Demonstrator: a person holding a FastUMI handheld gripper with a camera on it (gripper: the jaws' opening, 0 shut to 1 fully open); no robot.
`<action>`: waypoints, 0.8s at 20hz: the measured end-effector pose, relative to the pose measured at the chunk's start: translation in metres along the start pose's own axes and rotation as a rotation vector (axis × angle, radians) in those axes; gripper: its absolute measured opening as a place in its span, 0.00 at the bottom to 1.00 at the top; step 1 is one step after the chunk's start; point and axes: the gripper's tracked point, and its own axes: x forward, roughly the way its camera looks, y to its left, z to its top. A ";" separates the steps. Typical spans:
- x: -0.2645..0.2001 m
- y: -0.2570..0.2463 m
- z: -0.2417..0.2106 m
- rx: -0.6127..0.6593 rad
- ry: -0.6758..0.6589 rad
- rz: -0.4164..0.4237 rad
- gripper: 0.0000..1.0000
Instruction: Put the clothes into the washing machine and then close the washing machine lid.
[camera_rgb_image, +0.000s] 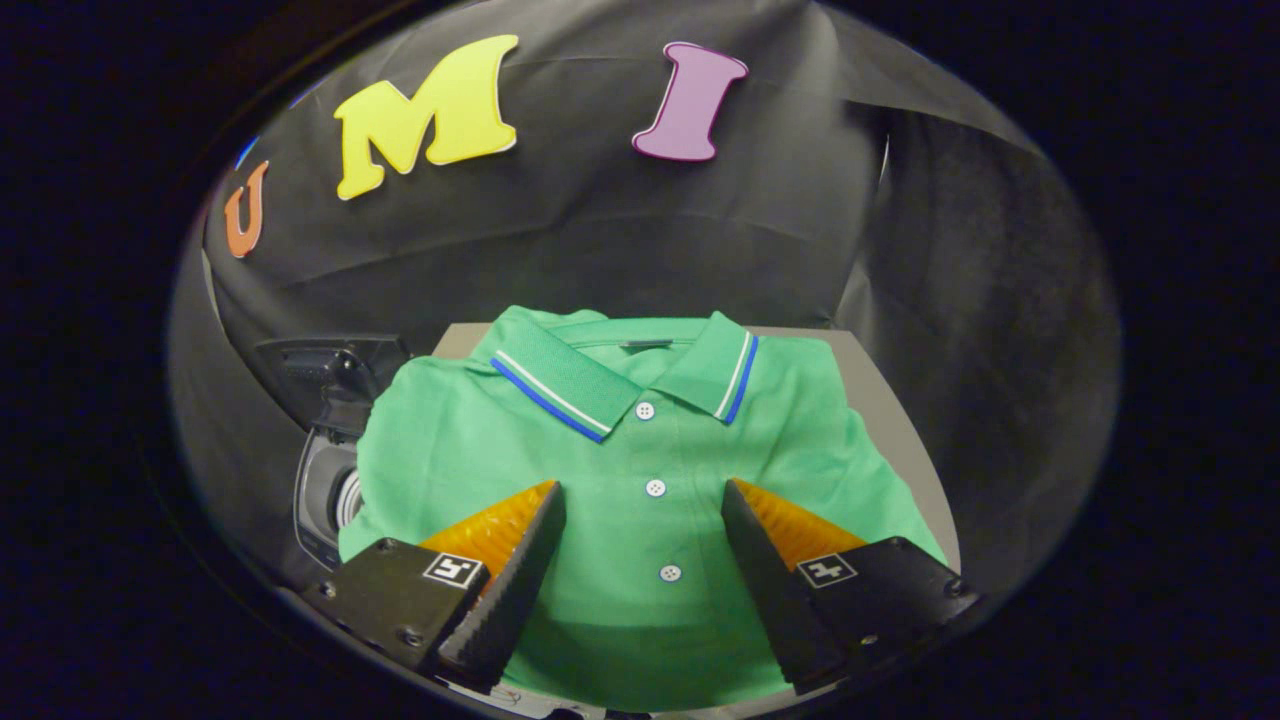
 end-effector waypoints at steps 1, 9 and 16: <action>-0.002 0.000 0.002 0.003 0.001 -0.004 0.98; 0.003 -0.010 -0.001 -0.043 -0.060 -0.063 0.39; 0.001 -0.009 0.000 -0.024 -0.093 0.007 0.08</action>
